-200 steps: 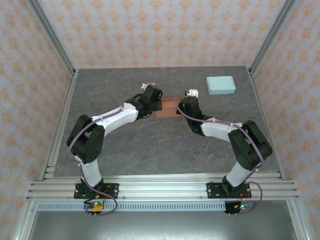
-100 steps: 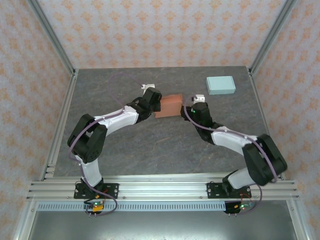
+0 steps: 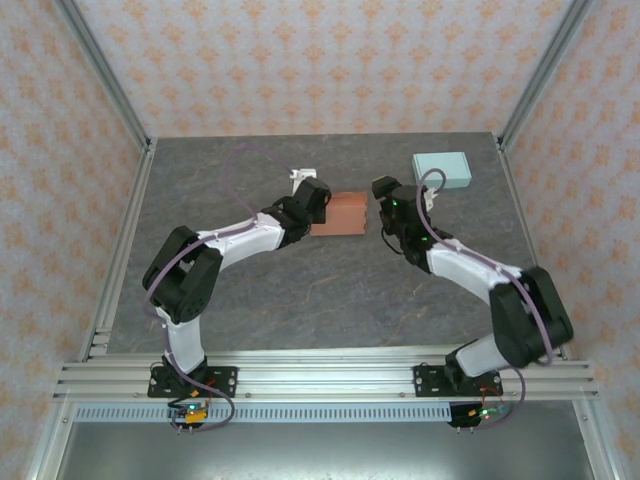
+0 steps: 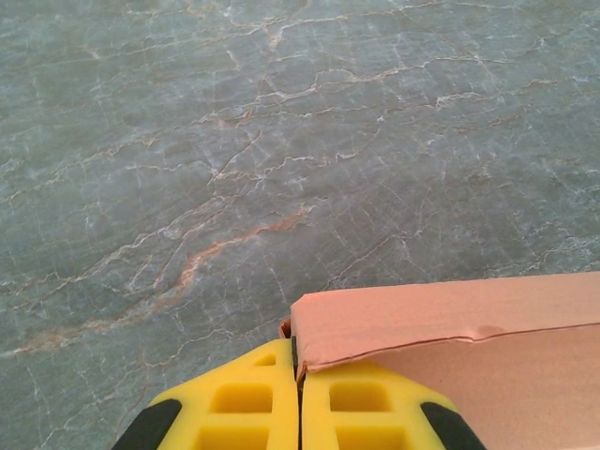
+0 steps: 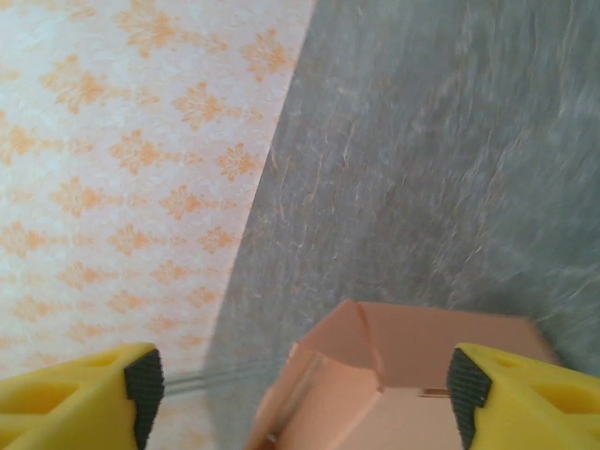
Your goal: Fold the paper box
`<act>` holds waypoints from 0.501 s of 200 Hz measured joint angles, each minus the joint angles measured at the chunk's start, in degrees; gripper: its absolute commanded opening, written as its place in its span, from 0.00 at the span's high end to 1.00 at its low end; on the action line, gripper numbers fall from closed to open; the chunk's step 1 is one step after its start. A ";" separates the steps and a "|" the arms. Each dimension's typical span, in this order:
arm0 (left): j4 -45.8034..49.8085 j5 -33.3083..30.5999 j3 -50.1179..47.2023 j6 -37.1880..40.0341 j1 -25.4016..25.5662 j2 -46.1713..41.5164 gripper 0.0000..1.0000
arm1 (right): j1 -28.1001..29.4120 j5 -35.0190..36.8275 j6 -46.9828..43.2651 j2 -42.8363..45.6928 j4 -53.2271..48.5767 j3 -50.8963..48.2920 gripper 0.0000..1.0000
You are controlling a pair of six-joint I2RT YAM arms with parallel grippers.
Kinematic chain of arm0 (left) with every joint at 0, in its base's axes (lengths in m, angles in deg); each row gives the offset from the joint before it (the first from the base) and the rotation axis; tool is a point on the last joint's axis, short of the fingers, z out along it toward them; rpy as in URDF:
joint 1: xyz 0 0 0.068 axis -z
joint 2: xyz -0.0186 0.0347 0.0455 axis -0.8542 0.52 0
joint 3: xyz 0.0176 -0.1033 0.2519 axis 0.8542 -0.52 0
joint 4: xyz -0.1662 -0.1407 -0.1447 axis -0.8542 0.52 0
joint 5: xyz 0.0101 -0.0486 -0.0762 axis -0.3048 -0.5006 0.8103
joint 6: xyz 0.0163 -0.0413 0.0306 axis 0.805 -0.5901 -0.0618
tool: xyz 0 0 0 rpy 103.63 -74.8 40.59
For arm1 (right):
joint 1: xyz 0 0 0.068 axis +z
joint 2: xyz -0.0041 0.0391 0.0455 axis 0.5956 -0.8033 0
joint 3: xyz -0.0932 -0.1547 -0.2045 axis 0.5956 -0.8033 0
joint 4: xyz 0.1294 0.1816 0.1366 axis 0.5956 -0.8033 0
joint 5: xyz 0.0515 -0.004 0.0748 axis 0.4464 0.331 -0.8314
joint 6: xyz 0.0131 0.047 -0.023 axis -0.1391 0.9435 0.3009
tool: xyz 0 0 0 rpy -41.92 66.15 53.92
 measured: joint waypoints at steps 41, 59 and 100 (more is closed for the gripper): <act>0.28 -2.32 0.00 0.76 1.01 0.09 0.94 | 0.48 -1.95 11.06 -8.66 2.21 5.95 0.14; 0.31 -2.73 0.00 0.79 1.03 0.09 0.94 | 0.48 -1.75 13.51 -8.79 1.70 6.14 0.15; 0.31 -3.10 -0.02 0.79 1.07 0.09 0.94 | 0.50 -2.23 16.44 -9.53 -1.29 7.02 0.19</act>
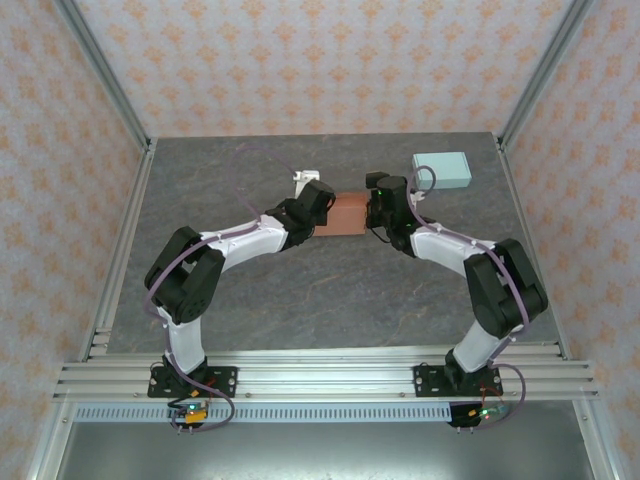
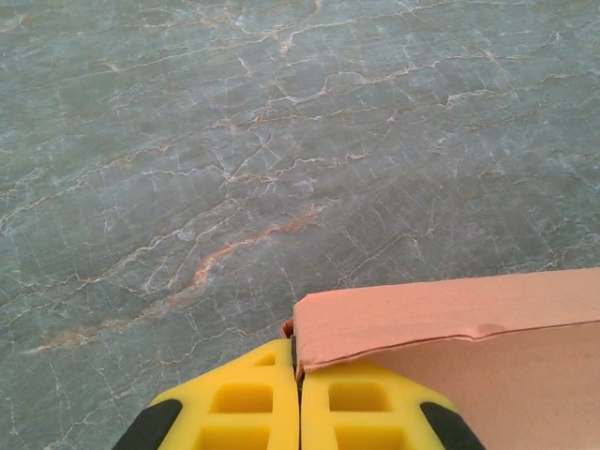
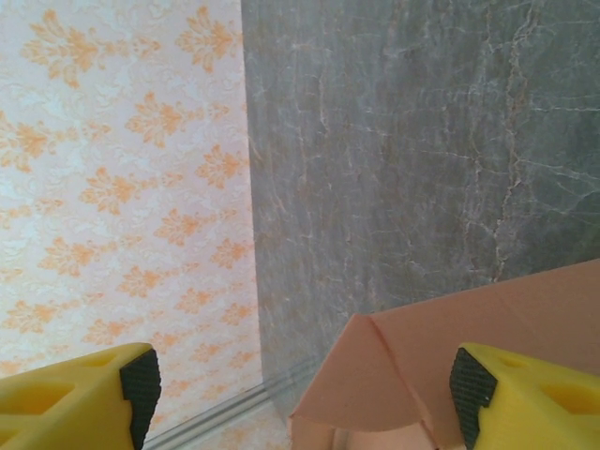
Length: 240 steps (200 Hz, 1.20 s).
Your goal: Fold the paper box
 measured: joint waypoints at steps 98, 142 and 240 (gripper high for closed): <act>-0.17 -1.95 -0.44 0.83 0.35 0.00 0.94 | -0.02 -6.54 -2.36 -1.01 -23.19 9.64 0.13; -1.01 -2.58 -1.01 0.79 0.63 -0.02 0.94 | -0.07 -10.34 -2.25 -0.66 -33.64 12.61 0.11; -7.17 -1.84 -6.75 0.92 0.76 -2.71 0.86 | -0.07 -11.67 5.97 -2.78 -33.11 16.68 0.34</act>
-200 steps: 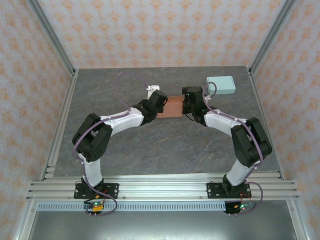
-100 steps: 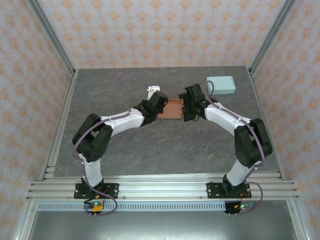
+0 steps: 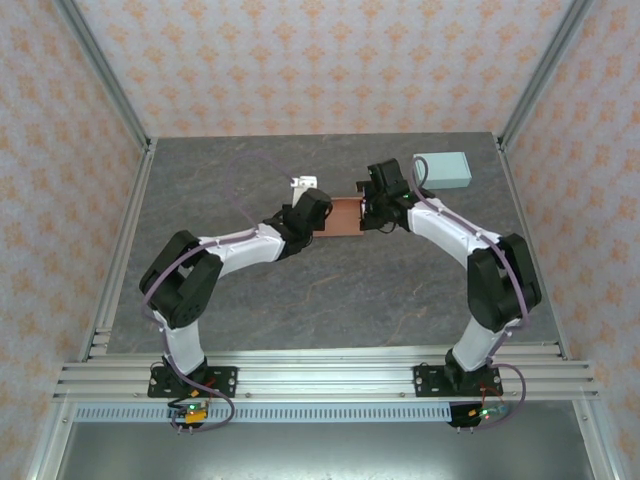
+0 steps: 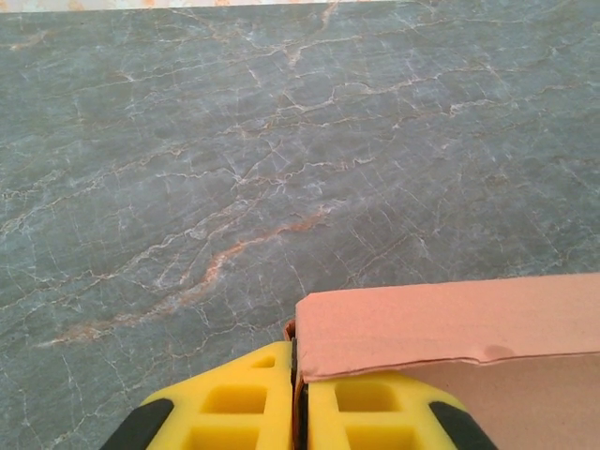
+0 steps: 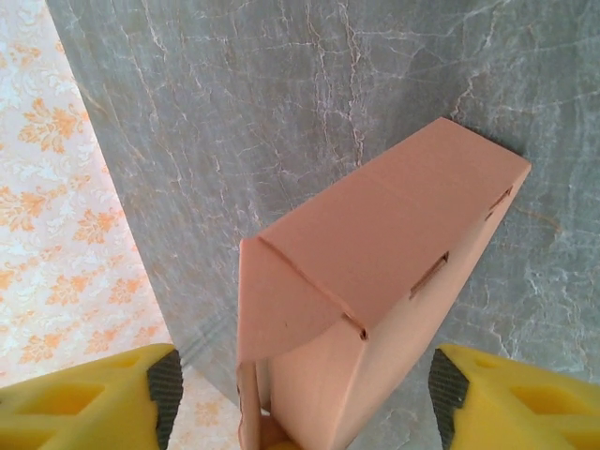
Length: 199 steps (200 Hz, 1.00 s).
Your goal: Fold the paper box
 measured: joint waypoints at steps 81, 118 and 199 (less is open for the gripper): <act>-1.77 8.90 -8.07 1.99 -0.22 -7.98 0.58 | 0.33 2.62 2.21 -1.90 3.80 -2.32 0.53; 1.33 16.81 -8.76 0.20 -1.92 -15.78 0.49 | 0.72 3.45 2.23 -1.90 5.62 -3.10 0.54; 3.72 24.11 -1.99 -6.05 -8.59 -10.84 0.46 | 1.09 4.28 2.23 -1.86 7.96 -4.35 0.54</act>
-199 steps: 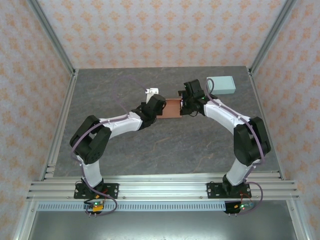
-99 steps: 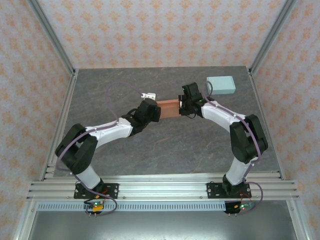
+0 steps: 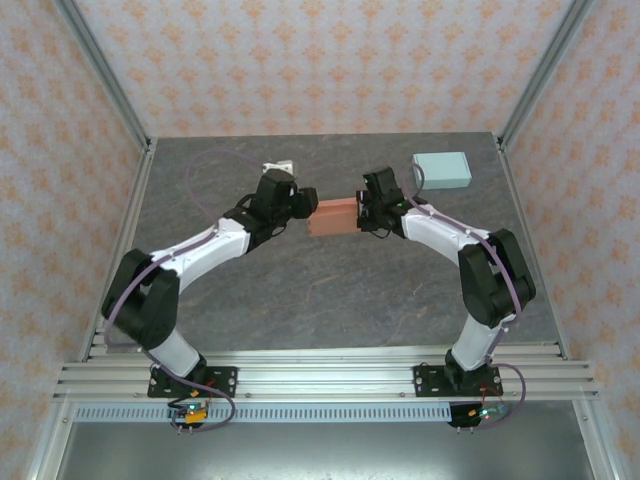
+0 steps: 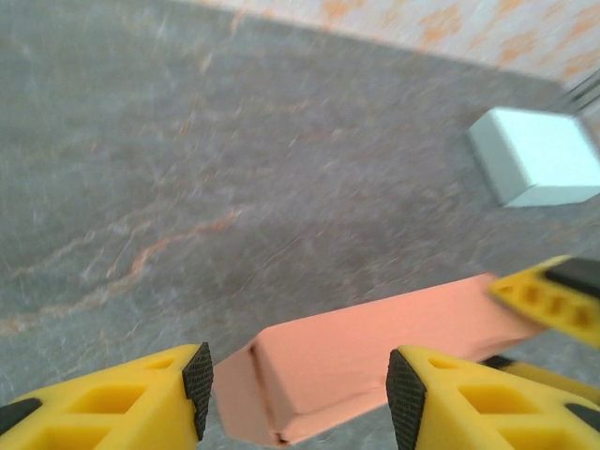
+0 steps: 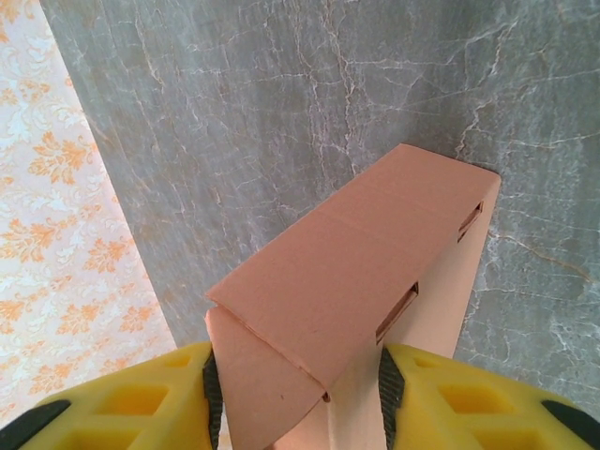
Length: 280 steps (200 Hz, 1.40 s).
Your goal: Fold the paper box
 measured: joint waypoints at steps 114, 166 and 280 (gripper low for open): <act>-14.58 1.33 -10.08 0.76 -0.96 3.58 0.55 | -0.46 -0.68 -3.56 0.33 0.74 -0.83 0.43; -14.71 0.42 -9.40 1.46 -0.96 4.24 0.55 | -2.71 -3.19 -8.22 4.44 -6.43 1.46 0.40; -14.75 -1.49 -8.79 1.42 -0.96 4.90 0.55 | -2.86 -10.56 -13.03 0.72 -9.44 5.70 0.38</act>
